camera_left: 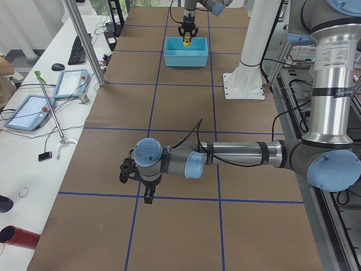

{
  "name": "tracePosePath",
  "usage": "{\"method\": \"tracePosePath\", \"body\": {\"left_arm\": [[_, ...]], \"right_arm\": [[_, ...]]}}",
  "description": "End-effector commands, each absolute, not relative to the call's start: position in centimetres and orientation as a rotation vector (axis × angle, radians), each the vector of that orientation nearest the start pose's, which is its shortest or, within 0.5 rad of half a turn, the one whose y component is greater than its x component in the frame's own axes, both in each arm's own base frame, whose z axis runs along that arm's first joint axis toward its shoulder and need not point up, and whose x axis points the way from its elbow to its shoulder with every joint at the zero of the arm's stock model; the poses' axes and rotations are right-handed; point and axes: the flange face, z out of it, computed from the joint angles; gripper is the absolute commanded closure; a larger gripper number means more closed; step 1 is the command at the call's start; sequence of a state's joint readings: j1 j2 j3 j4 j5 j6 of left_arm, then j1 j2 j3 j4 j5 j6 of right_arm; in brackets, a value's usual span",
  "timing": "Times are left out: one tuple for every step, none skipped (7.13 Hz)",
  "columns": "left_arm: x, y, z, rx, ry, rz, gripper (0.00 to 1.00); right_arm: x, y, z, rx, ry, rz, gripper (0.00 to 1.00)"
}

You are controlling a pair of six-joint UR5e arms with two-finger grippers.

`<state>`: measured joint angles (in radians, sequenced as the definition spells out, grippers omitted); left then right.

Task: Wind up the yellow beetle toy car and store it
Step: 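Lift the car with the right gripper and carry it over the bin, then lower the car into the light-blue bin and open the right gripper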

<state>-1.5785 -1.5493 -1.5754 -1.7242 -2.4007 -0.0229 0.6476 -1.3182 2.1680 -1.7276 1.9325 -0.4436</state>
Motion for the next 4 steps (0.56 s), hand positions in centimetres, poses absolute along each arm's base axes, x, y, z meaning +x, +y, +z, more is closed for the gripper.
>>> {"method": "tracePosePath", "body": {"left_arm": [[-6.4, -49.0, 64.7, 0.122, 0.829, 0.028, 0.00], [-6.4, -49.0, 64.7, 0.123, 0.829, 0.029, 0.00], [-6.4, -49.0, 64.7, 0.122, 0.829, 0.028, 0.00], [-6.4, -49.0, 64.7, 0.122, 0.829, 0.028, 0.00]], "right_arm": [[-35.2, -38.7, 32.6, 0.611, -0.539, -1.418, 1.00], [-36.6, -39.7, 34.3, 0.619, -0.541, -1.421, 1.00], [-38.4, -40.2, 35.4, 0.613, -0.543, -1.429, 1.00], [-39.9, -40.0, 37.0, 0.612, -0.531, -1.441, 1.00]]}}
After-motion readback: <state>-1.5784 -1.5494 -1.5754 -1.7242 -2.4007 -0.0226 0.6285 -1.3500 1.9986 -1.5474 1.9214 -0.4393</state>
